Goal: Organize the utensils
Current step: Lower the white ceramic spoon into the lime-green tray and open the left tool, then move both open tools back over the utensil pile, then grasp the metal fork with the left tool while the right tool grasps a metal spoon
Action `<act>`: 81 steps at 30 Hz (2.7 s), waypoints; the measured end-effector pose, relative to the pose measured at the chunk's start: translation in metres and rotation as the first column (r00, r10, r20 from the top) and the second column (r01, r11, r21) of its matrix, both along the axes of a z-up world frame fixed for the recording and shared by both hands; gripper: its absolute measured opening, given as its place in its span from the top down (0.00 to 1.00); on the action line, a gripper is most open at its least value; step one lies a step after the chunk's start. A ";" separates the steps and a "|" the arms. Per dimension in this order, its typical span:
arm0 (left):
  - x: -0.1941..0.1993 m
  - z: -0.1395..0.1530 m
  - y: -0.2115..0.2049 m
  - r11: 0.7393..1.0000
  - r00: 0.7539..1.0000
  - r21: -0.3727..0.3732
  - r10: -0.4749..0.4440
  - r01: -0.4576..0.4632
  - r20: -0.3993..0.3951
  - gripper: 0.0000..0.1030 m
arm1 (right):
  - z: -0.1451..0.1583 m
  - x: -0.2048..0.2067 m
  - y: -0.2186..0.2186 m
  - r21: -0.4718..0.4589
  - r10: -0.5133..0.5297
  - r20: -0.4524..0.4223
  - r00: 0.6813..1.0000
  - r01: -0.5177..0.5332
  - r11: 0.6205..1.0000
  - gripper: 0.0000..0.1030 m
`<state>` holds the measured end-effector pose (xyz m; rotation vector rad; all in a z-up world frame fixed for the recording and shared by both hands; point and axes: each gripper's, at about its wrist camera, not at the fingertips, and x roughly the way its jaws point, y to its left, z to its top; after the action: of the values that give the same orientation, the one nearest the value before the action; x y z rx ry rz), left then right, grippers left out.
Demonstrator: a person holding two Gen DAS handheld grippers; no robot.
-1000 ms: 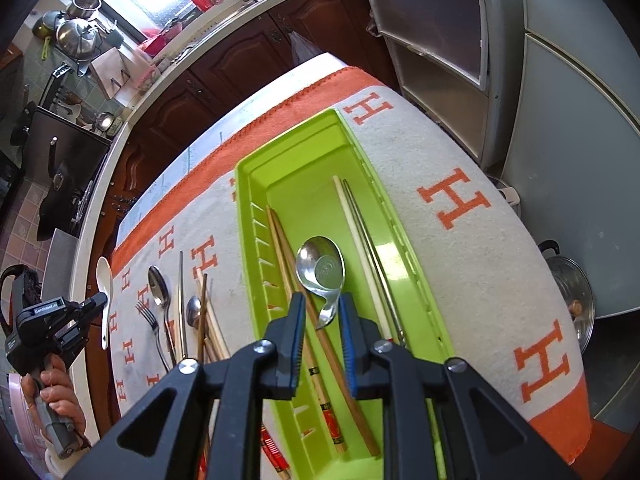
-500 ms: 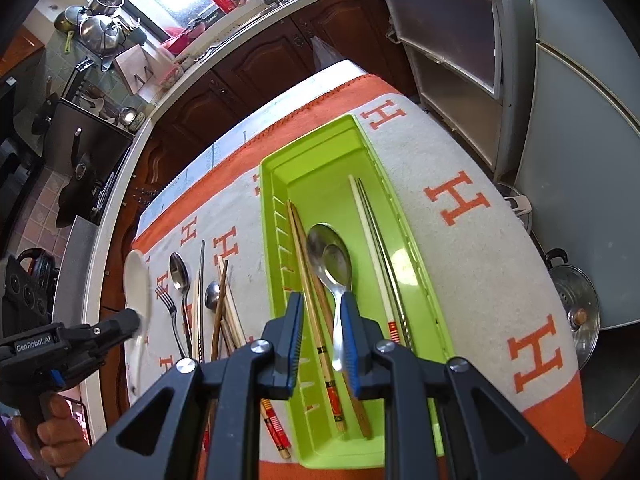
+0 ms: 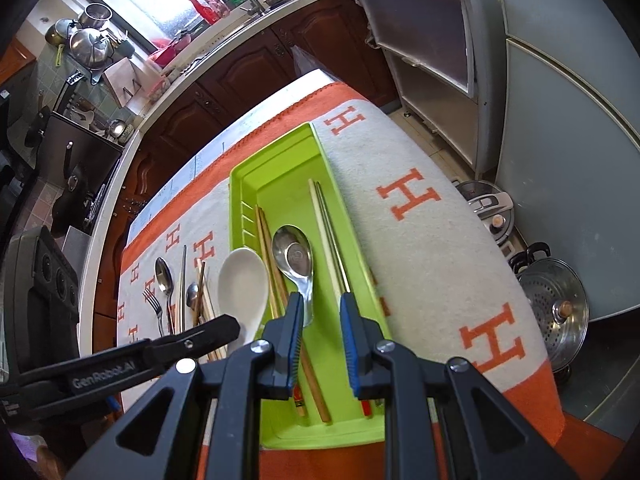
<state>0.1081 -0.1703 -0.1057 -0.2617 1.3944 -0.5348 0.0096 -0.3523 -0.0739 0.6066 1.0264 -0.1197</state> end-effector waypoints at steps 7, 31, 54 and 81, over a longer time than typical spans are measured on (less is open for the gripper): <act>-0.014 -0.007 -0.008 0.995 0.998 0.094 -0.049 0.045 0.041 0.98 | -0.006 -0.002 -0.002 0.000 0.004 -0.013 1.000 -0.004 1.000 0.82; -0.057 0.042 0.084 0.964 0.947 0.260 -0.034 -0.053 0.318 0.67 | 0.004 0.000 0.056 -0.033 0.128 -0.020 0.992 -0.128 0.991 0.82; -0.045 0.004 0.189 0.918 0.940 0.324 0.121 -0.228 0.319 0.67 | -0.001 0.027 0.133 -0.090 0.266 -0.094 0.959 -0.274 0.957 0.81; 0.044 -0.053 0.224 0.910 0.946 0.279 0.259 -0.307 0.196 0.67 | -0.025 0.076 0.194 -0.027 0.411 -0.126 0.903 -0.418 0.908 0.81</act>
<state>0.1523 0.0541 -0.1586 -0.1632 1.2392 -0.0904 0.0858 -0.1583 -0.0993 0.3225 1.2430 0.1953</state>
